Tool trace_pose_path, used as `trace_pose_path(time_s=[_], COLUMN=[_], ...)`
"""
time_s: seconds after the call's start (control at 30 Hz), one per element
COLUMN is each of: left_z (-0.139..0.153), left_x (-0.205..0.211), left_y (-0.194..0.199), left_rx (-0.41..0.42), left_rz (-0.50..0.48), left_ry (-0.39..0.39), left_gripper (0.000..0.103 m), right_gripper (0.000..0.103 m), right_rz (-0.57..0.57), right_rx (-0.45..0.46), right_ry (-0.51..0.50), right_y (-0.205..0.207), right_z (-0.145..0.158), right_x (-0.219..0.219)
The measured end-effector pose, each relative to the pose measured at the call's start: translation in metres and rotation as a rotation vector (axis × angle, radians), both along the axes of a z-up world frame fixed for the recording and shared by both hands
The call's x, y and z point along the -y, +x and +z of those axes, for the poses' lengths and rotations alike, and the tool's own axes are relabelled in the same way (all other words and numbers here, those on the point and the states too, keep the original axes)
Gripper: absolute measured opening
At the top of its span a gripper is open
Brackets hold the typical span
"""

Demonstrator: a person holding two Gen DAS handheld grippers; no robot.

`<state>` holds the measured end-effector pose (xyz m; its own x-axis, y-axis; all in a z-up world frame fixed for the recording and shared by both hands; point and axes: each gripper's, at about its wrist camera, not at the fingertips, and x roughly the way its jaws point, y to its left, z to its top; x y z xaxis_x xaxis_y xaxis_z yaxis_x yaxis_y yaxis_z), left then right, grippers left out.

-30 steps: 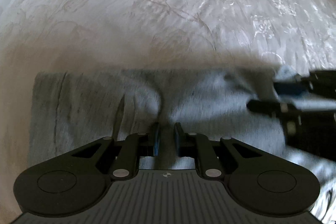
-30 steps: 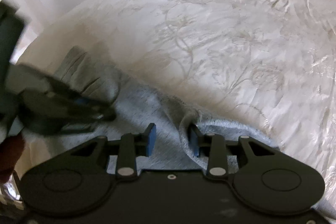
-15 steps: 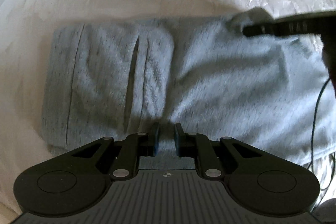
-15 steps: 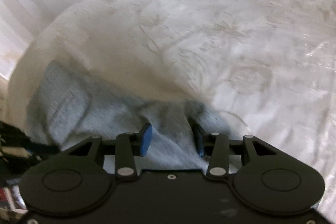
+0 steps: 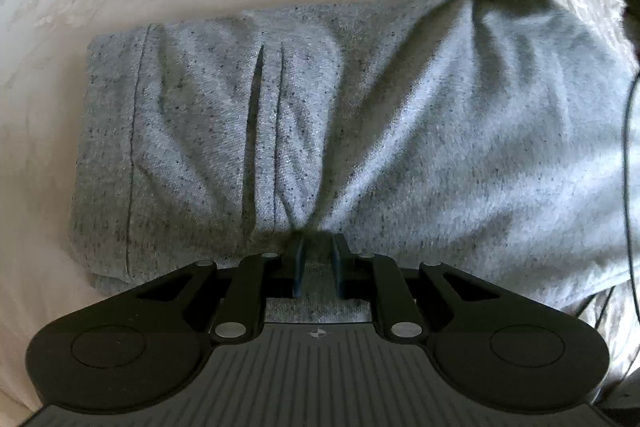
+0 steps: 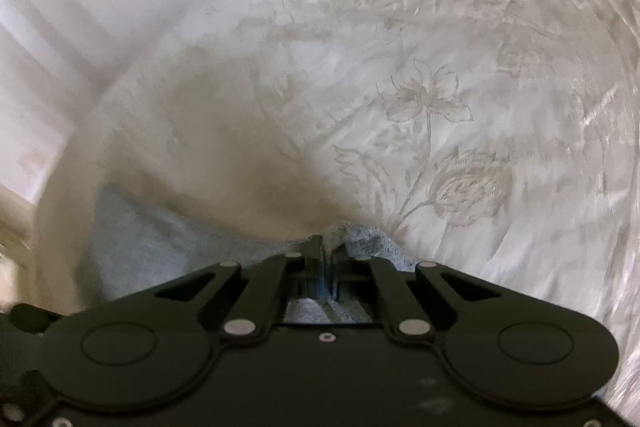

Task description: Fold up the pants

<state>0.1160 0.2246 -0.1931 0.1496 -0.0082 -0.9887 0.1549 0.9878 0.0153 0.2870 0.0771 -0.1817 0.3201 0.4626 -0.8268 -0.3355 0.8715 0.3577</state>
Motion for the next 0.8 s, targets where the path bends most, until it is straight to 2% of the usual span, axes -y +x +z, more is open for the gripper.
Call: trace_pose_path(time_s=[0.17,0.27,0.3,0.33,0.37,0.43,0.5,0.6,0.7,0.8], left_z=[-0.002,0.002,0.004,0.006,0.01,0.026,0.041,0.054,0.053,0.046], left_x=[-0.001,-0.001,-0.002,-0.006,-0.007,-0.007,-0.004,0.007,0.023,0.038], left_y=[-0.003,-0.004,-0.005,-0.006,-0.007,-0.01,-0.012,-0.01,-0.01,-0.016], left_rx=[0.006,0.007,0.011,0.013,0.02,0.071,0.134,0.178,0.186,0.17], left_rz=[0.02,0.023,0.028,0.03,0.03,0.015,-0.012,-0.048,-0.085,-0.113], left_ry=[-0.013,-0.014,-0.019,-0.023,-0.02,-0.001,-0.003,-0.026,-0.048,-0.061], left_gripper=[0.016,0.016,0.016,0.016,0.016,0.016,0.016,0.016,0.016,0.016], right_gripper=[0.004,0.005,0.012,0.028,0.032,0.034,0.034,0.034,0.031,0.027], right_rz=[-0.059,-0.093,-0.105,-0.125,-0.159,-0.219,-0.285,-0.348,-0.407,-0.463], right_rx=[-0.065,-0.061,-0.051,-0.026,0.024,0.079,0.109,0.124,0.085,-0.002], right_ry=[-0.064,-0.081,-0.081,-0.086,-0.103,-0.111,-0.076,-0.085,-0.107,-0.155], right_y=[0.014,0.013,0.012,0.009,0.003,-0.009,-0.027,-0.062,-0.108,-0.154], right_z=[-0.035,-0.03,-0.026,-0.018,-0.006,0.013,0.034,0.05,0.046,0.027], right_x=[-0.01,-0.012,-0.011,-0.008,-0.002,0.012,0.035,0.063,0.084,0.099])
